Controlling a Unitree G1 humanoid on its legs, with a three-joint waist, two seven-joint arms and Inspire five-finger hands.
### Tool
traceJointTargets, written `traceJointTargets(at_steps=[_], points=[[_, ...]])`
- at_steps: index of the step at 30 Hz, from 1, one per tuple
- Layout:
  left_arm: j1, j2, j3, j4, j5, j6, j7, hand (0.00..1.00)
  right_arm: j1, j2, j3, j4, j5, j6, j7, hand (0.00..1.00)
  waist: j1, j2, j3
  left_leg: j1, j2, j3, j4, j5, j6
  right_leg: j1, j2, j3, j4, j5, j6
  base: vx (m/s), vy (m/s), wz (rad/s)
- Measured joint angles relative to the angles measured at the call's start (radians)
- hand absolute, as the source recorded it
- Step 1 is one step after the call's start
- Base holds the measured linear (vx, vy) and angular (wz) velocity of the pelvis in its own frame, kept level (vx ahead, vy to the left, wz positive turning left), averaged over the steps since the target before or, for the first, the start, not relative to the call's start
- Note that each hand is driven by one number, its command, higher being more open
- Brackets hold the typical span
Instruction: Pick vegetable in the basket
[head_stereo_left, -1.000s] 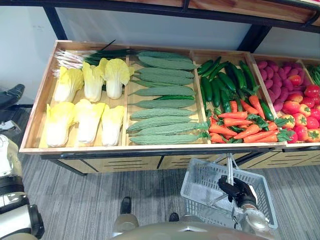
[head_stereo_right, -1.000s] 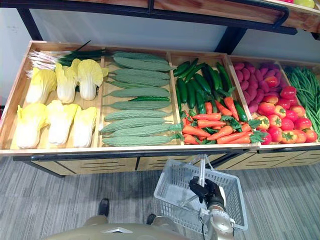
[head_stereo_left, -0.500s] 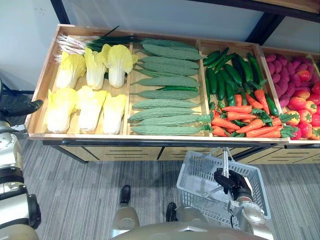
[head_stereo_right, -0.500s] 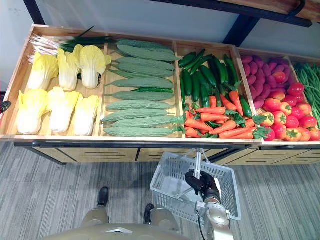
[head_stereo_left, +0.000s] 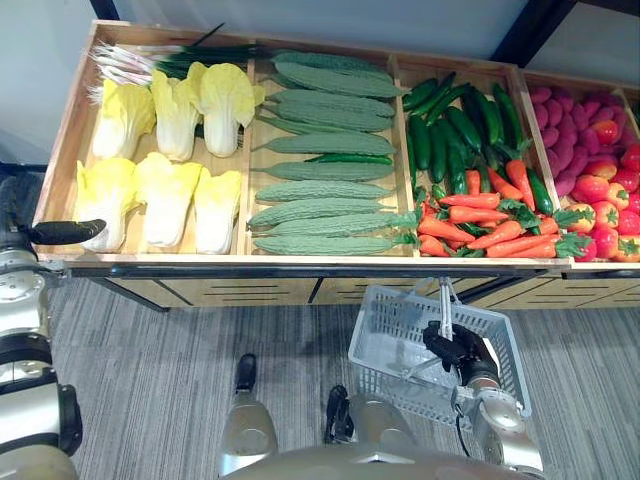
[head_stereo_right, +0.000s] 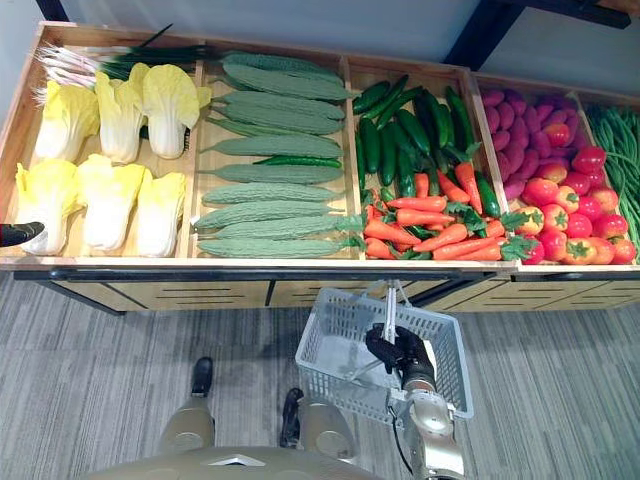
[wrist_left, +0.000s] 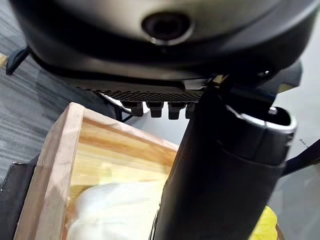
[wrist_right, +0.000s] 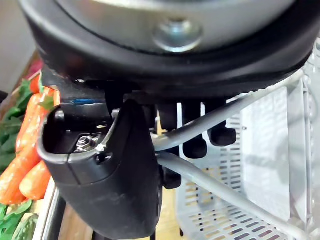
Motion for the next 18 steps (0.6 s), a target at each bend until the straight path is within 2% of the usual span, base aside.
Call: traceJointTargets(at_steps=[18], points=[[-0.040, -0.003, 0.001, 0.055, 0.026, -0.002, 0.019, 1.00, -0.022, -0.044, 0.015, -0.073, 0.000, 0.000, 0.009, 0.00, 0.002, 0.011, 0.084, 0.000, 0.004, 0.030, -0.001, 0.006, -0.008, -0.035, 0.004, 0.033, 0.031, 0.000, -0.001, -0.01, 0.005, -0.05]])
